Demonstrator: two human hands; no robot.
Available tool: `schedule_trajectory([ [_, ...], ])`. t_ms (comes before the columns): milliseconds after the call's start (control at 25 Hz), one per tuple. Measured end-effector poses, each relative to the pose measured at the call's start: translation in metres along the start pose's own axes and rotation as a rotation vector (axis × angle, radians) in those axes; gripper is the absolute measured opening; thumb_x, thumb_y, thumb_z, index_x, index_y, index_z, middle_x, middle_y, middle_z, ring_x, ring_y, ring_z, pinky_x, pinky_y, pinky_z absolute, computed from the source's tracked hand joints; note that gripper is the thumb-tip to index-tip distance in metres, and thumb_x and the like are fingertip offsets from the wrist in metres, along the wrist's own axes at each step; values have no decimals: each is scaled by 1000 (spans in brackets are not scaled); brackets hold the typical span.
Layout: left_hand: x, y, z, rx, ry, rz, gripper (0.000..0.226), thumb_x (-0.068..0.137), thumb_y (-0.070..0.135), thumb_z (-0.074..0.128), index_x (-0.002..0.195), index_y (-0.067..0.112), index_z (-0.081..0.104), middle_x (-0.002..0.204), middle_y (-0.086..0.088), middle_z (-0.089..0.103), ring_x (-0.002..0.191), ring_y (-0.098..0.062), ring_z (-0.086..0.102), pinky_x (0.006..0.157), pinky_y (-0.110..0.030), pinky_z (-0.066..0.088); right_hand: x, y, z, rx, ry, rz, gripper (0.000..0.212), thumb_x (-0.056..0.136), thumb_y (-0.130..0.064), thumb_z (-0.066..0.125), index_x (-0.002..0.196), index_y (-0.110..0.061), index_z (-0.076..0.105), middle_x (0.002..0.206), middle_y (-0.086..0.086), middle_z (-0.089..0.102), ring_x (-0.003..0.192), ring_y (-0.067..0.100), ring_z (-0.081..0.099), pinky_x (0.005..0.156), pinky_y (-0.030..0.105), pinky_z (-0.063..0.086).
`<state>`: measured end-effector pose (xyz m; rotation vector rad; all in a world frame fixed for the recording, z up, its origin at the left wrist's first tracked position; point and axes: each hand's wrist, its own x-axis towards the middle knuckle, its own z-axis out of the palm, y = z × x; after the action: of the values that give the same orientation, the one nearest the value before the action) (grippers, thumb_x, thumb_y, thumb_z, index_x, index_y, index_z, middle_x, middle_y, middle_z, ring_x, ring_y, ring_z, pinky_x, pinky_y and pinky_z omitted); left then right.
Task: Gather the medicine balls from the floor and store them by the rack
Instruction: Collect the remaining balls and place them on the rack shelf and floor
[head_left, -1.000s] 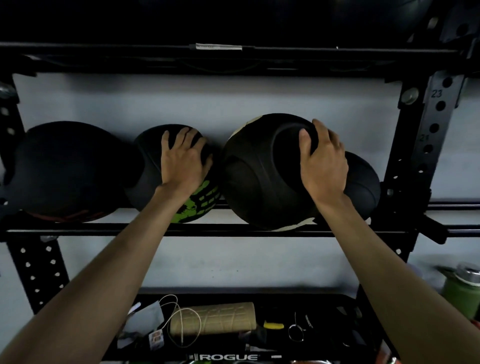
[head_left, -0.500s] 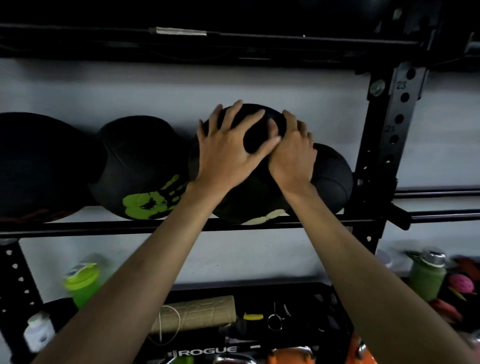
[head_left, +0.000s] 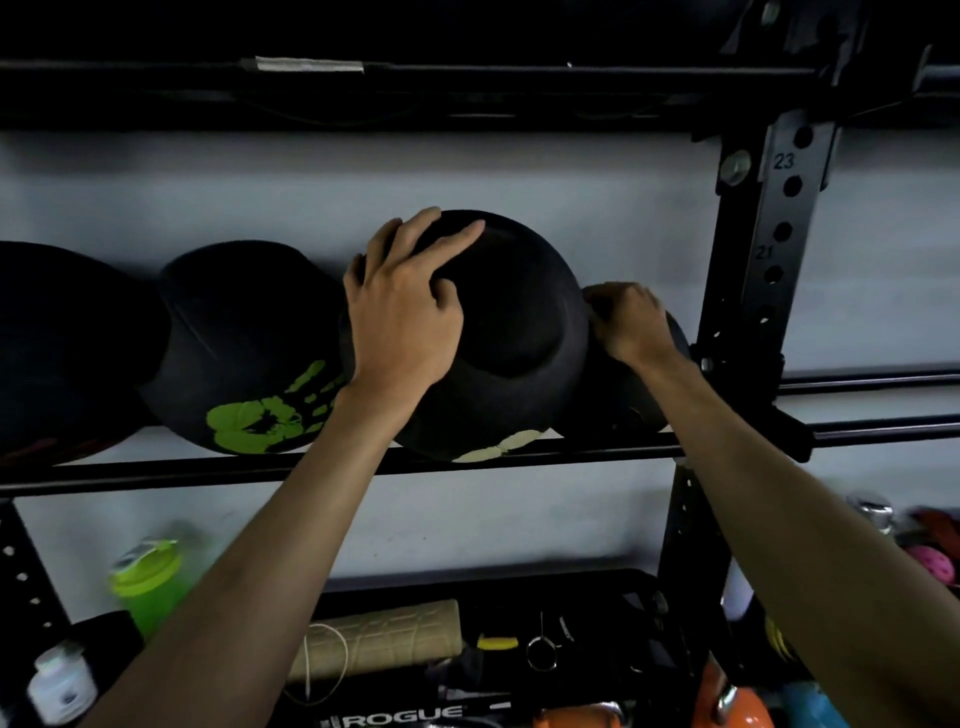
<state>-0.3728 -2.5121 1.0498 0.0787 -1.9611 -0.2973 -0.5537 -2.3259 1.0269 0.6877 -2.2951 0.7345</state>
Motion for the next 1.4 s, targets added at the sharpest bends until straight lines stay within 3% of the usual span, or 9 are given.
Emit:
schedule_trajectory([
  [120, -7, -2, -2, -38, 18, -9, 65, 89, 5, 45, 139, 46, 54, 152, 15, 43, 147, -18, 31, 119, -55, 23, -9, 28, -4, 2, 70, 22, 24, 96, -35, 55, 114, -29, 70, 118, 0, 70, 119, 30, 57, 103, 47, 40],
  [240, 0, 3, 3, -4, 8, -43, 63, 91, 6, 44, 138, 46, 55, 152, 14, 43, 146, -19, 31, 118, -57, 23, -11, 47, -12, 143, 138, 125, 23, 97, -31, 56, 117, -27, 66, 119, 3, 68, 122, 31, 55, 104, 52, 41],
  [520, 48, 16, 44, 98, -71, -135, 55, 91, 11, 42, 131, 42, 63, 146, 6, 53, 136, -24, 43, 111, -58, 29, -10, 44, 3, 102, 196, 110, 24, 102, -27, 49, 118, -24, 65, 122, 0, 65, 126, 29, 49, 109, 54, 32],
  [800, 89, -7, 67, -93, -142, -338, 47, 88, 13, 42, 114, 35, 75, 134, 4, 64, 126, -26, 55, 113, -48, 37, -10, 44, 18, -23, 242, 66, 34, 106, -29, 34, 125, -25, 61, 134, -3, 61, 135, 22, 43, 114, 51, 25],
  [960, 93, -20, 70, -182, -184, -366, 46, 83, 16, 42, 106, 33, 78, 124, 6, 70, 121, -22, 59, 110, -48, 43, -10, 47, 18, -52, 228, 45, 36, 107, -30, 30, 129, -25, 58, 139, -3, 57, 138, 23, 40, 115, 53, 23],
  [1040, 89, -16, 65, -154, -143, -301, 37, 88, 17, 46, 106, 27, 77, 119, 3, 72, 115, -23, 63, 106, -47, 46, -12, 45, 16, -59, 208, 59, 37, 107, -30, 30, 132, -25, 55, 144, -1, 54, 141, 23, 36, 117, 53, 20],
  [1160, 69, -5, 58, 86, -92, -53, 34, 94, 22, 42, 103, 15, 74, 108, -8, 71, 106, -30, 61, 98, -47, 45, -21, 33, 10, -60, 154, 87, 37, 105, -27, 38, 138, -22, 53, 150, 3, 46, 145, 29, 30, 120, 55, 15],
  [1280, 31, 19, 59, 283, -171, 218, 34, 95, 23, 42, 114, 13, 69, 117, -10, 66, 117, -32, 52, 107, -51, 34, -40, 17, -5, -106, 87, 107, 40, 100, -25, 45, 140, -19, 53, 151, 8, 44, 144, 34, 30, 119, 57, 19],
  [1400, -4, 49, 70, 311, -241, 382, 36, 93, 22, 53, 124, 9, 63, 124, -17, 62, 119, -37, 53, 114, -53, 30, -70, 8, -29, -181, 24, 153, 38, 99, -25, 46, 135, -17, 57, 145, 11, 48, 137, 37, 37, 112, 54, 31],
])
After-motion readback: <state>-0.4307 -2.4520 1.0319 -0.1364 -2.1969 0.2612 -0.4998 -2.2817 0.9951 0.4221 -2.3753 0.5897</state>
